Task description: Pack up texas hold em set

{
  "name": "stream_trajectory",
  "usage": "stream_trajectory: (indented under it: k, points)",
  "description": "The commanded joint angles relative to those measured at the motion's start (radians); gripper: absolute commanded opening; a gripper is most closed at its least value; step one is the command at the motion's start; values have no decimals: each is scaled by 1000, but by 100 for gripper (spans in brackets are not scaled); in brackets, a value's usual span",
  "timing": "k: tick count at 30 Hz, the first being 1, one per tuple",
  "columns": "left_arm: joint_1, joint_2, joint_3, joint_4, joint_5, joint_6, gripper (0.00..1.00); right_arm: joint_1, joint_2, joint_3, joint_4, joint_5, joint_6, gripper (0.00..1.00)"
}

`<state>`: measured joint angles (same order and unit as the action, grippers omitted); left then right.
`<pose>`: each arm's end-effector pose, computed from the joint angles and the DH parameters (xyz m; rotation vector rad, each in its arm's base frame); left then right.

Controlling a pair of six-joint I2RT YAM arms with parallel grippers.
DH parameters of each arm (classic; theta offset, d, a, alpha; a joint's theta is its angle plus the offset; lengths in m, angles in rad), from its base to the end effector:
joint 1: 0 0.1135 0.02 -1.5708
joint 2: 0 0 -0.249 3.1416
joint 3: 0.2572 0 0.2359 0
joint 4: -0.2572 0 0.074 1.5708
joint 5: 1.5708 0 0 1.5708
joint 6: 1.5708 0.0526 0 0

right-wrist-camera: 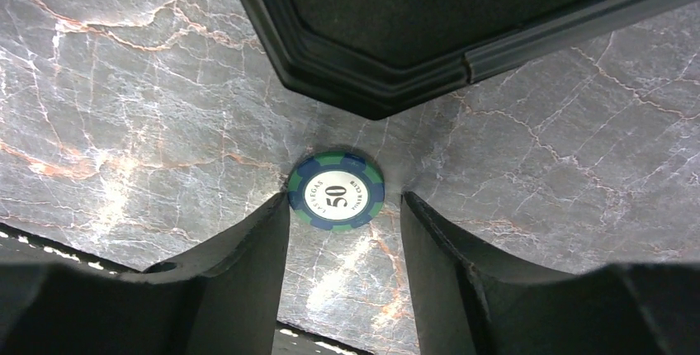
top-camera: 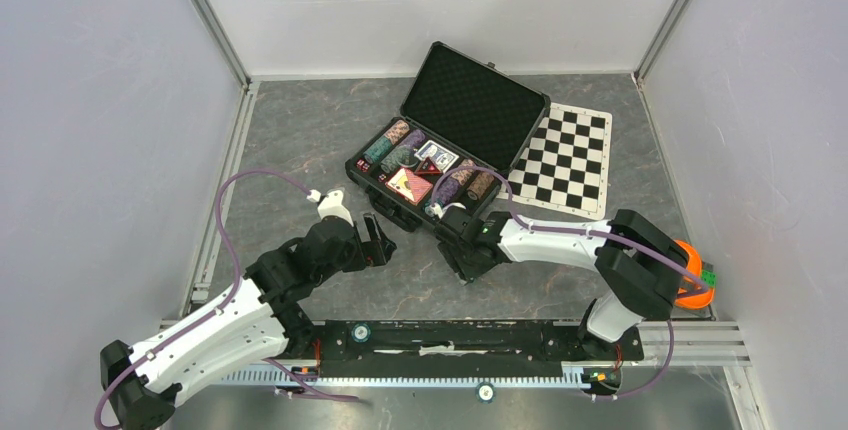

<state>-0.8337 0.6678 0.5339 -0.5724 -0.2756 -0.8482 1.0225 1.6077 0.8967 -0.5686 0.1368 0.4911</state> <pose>0.1137 -0.1040 0.2158 -0.1644 2.3069 -0.5802 0.1507 0.2330 0.1381 -0.7165 2.7413 0.1441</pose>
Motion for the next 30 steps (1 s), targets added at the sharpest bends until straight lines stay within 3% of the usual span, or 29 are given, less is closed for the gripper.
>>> stream_trajectory:
  k: [1,7,23,25,30]
  points:
    - [-4,-3,19,35,4,19,100,-2,25,-9,-9,8,-7,55]
    - [-4,-2,18,36,6,18,100,-2,1,-1,-17,14,-11,42]
    - [-4,57,33,94,74,33,100,-12,-121,97,-133,79,-30,41]
    - [-2,83,44,104,94,39,100,-13,-118,99,-133,78,-36,45]
    - [-2,115,64,97,86,40,100,-9,-110,53,-59,-10,-26,71]
